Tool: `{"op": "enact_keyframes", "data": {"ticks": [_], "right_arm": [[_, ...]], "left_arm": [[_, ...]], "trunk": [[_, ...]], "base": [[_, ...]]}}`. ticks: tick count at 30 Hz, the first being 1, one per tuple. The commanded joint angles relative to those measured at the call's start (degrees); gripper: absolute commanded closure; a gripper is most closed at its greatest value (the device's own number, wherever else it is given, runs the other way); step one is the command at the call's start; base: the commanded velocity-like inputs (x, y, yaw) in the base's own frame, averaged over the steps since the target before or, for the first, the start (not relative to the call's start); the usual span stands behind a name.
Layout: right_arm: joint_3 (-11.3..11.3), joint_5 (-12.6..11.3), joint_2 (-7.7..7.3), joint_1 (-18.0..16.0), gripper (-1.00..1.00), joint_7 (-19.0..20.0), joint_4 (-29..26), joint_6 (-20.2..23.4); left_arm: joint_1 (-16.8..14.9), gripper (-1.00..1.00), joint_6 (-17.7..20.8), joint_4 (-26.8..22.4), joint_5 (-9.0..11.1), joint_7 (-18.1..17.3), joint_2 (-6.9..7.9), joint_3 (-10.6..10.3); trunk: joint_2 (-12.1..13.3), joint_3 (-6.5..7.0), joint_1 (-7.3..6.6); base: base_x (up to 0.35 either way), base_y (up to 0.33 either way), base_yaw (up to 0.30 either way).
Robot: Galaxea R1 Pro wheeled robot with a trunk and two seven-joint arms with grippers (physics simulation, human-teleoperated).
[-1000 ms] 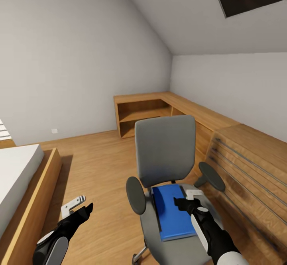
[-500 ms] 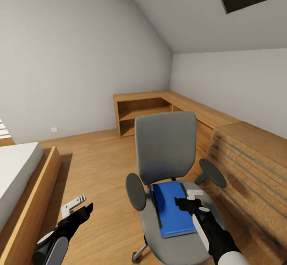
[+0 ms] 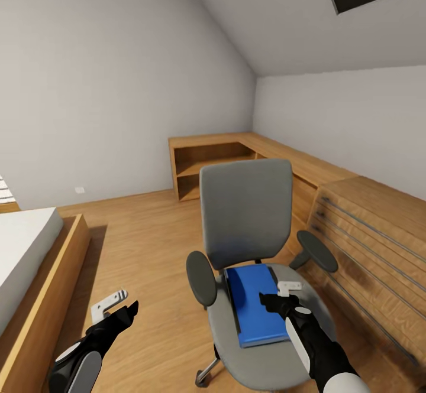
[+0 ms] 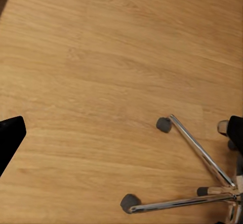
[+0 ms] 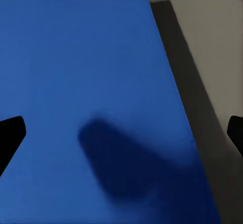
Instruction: In the bedroom, organize the workspace by keeping the computer under the desk, ensuring the monitor is on the desk, placing the keyboard on the desk next to the monitor, placing the mouse on the desk next to the keyboard, moving the folder from the swivel chair onto the desk next to the mouse, stacking the notebook on top of the folder with the pen on top of the notebook, and positioning the swivel chair next to the desk.
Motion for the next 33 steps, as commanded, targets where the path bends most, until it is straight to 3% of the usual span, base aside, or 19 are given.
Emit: {"op": "enact_keyframes", "data": {"ticks": [1,23,33], "right_arm": [[-0.05,-0.14,0.03,-0.02,-1.0,-0.09,-0.1,0.32],[-0.05,-0.14,0.04,-0.02,-1.0,-0.1,-0.06,0.32],[-0.05,-0.14,0.04,-0.02,-1.0,-0.1,-0.1,0.32]], "left_arm": [[-0.04,-1.0,0.15,-0.08,0.6,0.47,0.02,-0.03],[-0.03,-1.0,0.24,0.0,0.6,0.47,0.02,-0.04],[-0.05,-1.0,0.46,0.35,0.69,-0.05,0.18,0.23]], "trunk": [[-0.44,-0.24,0.22],[-9.27,-4.19,5.05],[-9.27,-4.19,5.05]], "base": [[0.0,0.0,0.0],[0.0,0.0,0.0],[-0.075,0.0,0.0]]}}
